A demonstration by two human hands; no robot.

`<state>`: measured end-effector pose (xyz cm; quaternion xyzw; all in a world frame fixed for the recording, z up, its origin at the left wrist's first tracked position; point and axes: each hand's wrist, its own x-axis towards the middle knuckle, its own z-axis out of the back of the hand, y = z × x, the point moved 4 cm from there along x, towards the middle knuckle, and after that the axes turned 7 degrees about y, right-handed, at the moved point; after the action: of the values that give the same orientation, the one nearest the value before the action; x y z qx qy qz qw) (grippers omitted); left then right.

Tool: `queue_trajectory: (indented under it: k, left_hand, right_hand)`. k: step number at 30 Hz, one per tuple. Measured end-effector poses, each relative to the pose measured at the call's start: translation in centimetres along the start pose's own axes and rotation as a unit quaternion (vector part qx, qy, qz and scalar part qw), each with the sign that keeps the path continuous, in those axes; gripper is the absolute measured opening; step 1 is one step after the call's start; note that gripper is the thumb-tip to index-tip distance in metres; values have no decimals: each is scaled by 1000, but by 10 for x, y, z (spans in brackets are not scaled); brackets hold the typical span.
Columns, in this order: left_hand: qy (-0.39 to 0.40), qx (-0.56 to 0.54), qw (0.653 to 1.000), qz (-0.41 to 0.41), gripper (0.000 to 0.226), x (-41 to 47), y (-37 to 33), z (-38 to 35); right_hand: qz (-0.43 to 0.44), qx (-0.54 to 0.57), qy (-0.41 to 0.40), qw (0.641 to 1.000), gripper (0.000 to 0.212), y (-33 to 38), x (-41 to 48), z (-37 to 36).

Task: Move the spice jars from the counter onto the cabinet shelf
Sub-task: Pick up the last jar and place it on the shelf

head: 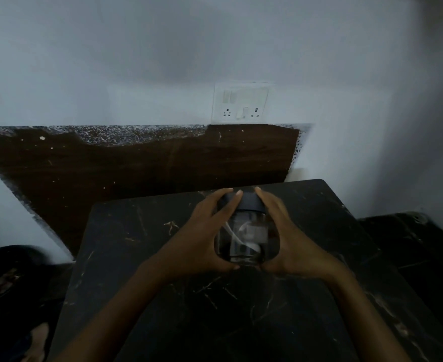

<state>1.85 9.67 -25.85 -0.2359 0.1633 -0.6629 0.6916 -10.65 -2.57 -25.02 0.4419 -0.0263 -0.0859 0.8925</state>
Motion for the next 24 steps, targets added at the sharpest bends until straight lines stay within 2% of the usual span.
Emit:
queue_trajectory:
  k: [5, 10, 13, 17, 24]
  left_hand:
    - [-44, -39, 998, -29, 114, -6, -12, 7]
    - [-32, -121, 992, -23, 126, -7, -15, 4]
    - [-22, -47, 998, -19, 128, -6, -21, -1]
    - [-48, 4, 999, -19, 114, -2, -26, 2]
    - [-95, -119, 988, -28, 111, -8, -21, 7]
  right_hand:
    - [-31, 6, 23, 999, 134, -4, -12, 7]
    - [-28, -17, 7, 999, 130, 5, -19, 14]
    - [-16, -58, -7, 998, 126, 12, -19, 13]
    - [-9, -55, -13, 998, 127, 14, -16, 9]
    - [-30, 12, 21, 999, 133, 12, -17, 15]
